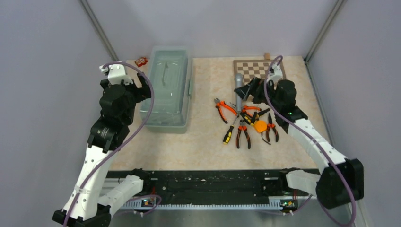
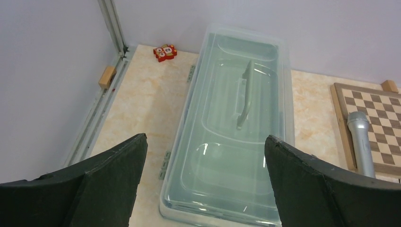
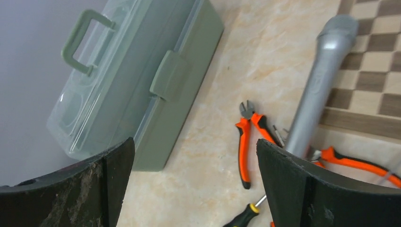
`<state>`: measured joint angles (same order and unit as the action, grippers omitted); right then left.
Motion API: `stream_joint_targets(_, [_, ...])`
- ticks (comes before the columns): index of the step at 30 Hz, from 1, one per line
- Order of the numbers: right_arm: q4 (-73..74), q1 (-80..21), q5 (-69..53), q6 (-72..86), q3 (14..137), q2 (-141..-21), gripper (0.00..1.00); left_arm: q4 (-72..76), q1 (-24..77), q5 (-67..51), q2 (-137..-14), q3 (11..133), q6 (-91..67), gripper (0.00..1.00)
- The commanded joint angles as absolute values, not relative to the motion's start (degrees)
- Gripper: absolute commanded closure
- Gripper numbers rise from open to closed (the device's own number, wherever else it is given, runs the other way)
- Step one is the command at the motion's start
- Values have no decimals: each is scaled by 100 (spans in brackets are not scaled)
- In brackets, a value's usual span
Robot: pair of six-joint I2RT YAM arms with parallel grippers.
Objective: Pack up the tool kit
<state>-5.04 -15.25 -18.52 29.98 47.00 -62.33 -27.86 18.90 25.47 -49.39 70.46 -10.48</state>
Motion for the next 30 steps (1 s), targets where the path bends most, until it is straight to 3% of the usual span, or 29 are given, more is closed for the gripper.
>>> stream_joint_targets(1, [-1727,-1778,-2791,3857,5270,-7323,1,-2978,1870,2143,-5247,6985,-1365,2])
stream_joint_targets(13, [-4087,-2531,-3549,5759,6790,-10894,1,-3138,1870,1229,-6701,7703,-1863,0])
stream_joint_targets(24, [-4925,-2821,-3546,6823,7939,-12615,2,-3239,1807,1373,-7391,8227,-1670,0])
stream_joint_targets(30, [-4945,-2985,-3664,7098,8489,-13174,9,-3347,1624,1225,-7775,8532,-1650,3])
